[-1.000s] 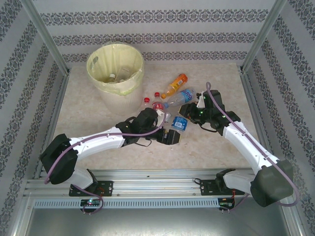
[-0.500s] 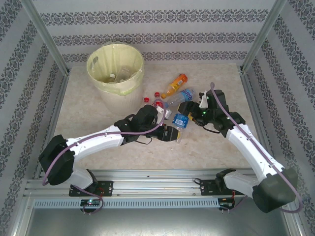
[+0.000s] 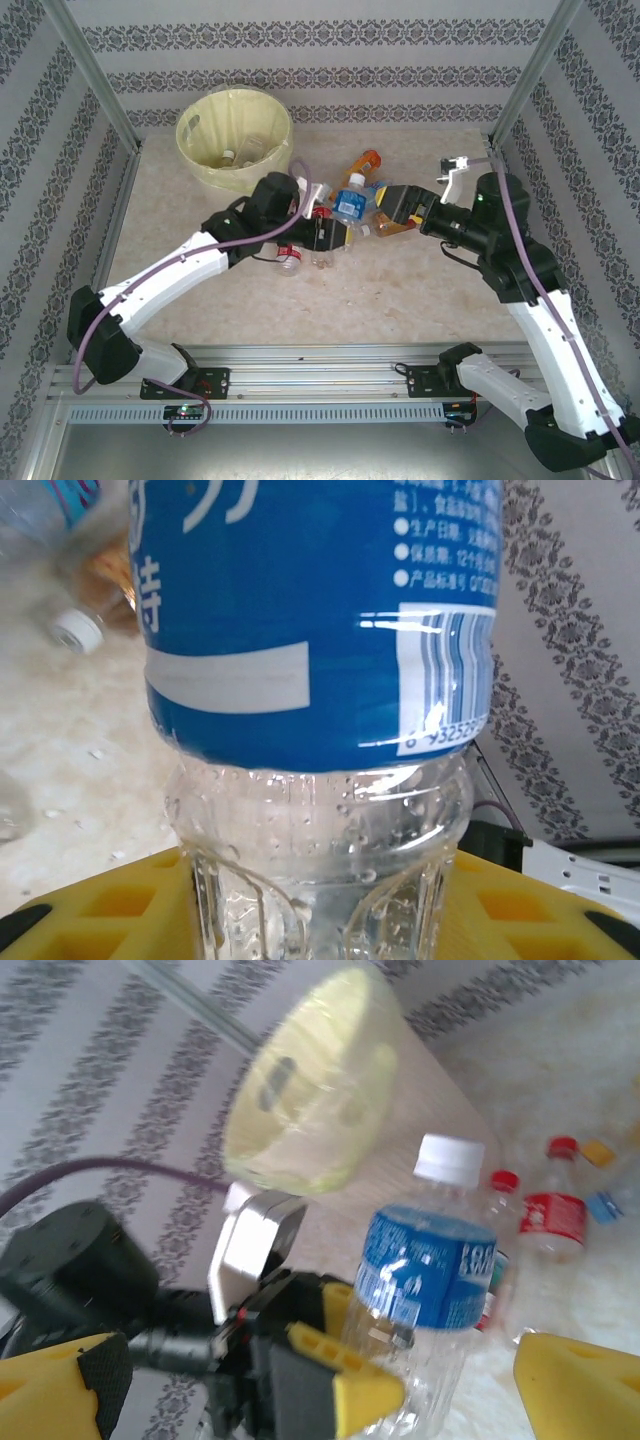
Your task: Put the plastic bottles in the bin
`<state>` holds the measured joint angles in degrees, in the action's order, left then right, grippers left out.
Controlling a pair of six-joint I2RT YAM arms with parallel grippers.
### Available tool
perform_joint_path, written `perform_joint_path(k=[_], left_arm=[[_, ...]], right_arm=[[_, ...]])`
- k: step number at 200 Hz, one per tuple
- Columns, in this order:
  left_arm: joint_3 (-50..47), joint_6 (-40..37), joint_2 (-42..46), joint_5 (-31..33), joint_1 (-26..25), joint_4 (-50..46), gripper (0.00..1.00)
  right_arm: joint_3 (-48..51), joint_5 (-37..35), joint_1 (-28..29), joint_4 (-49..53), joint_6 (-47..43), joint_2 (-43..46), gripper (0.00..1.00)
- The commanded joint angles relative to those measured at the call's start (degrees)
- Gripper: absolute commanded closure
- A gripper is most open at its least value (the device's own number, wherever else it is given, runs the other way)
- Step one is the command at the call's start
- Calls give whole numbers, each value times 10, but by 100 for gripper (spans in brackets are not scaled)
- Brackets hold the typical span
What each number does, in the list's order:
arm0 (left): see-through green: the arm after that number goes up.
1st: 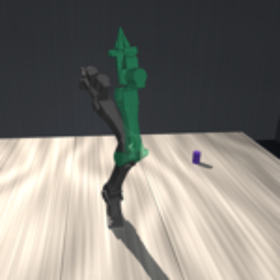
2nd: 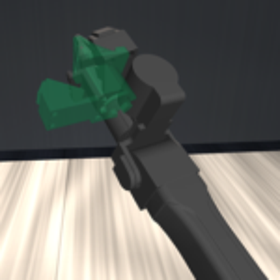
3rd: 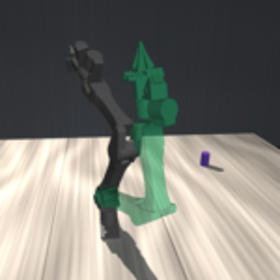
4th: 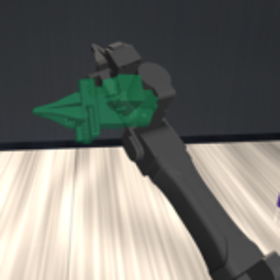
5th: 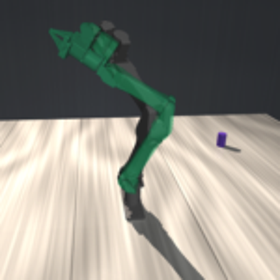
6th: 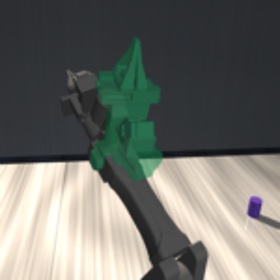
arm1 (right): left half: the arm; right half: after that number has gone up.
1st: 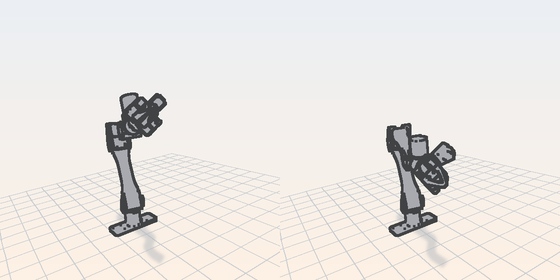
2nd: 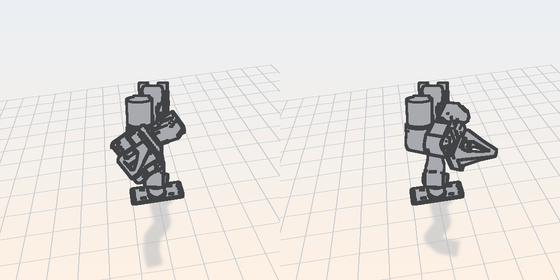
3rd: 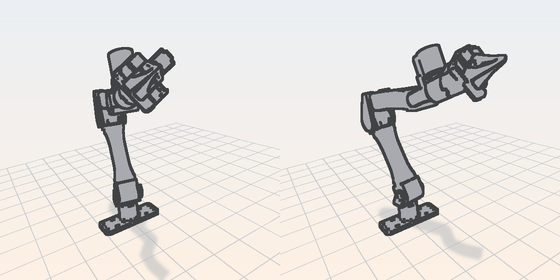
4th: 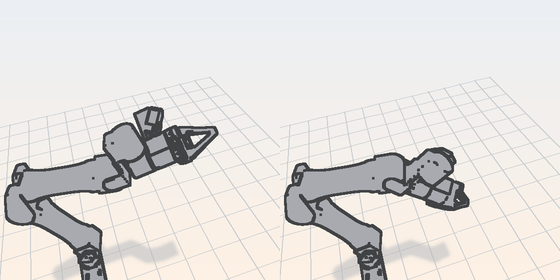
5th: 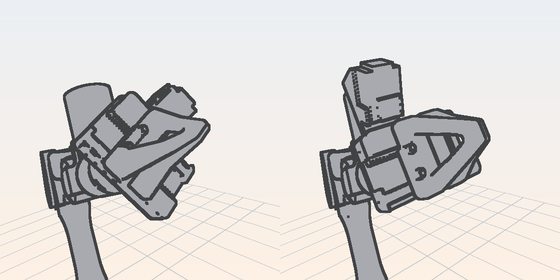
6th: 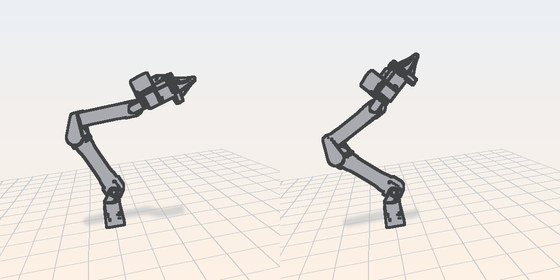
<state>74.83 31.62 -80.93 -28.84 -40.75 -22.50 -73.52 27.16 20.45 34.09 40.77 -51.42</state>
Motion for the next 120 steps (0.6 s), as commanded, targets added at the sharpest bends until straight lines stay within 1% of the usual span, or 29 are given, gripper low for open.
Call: perform_joint_path(k=[1, 40, 66, 77, 89, 104, 120], left_arm=[[66, -59, 16, 33, 26, -119, 51], [197, -104, -12, 87, 81, -253, 51], [268, -117, -24, 102, 121, -293, 52], [295, -118, -30, 104, 139, -299, 52], [325, -120, -42, 110, 160, -311, 52], [375, -123, -66, 118, 187, -335, 52], [426, -131, -97, 120, 213, -361, 53]], right_arm=[[-54, -33, 23, 29, -62, 13, 2], [-126, -110, 71, 68, -122, 12, 2], [-146, -136, 109, 74, -143, 7, 2], [-150, -159, 136, 75, -153, 5, 2], [-152, -202, 173, 77, -169, 5, 2], [-153, -257, 215, 80, -189, 2, 2], [-153, -299, 251, 82, -202, -2, 2]])
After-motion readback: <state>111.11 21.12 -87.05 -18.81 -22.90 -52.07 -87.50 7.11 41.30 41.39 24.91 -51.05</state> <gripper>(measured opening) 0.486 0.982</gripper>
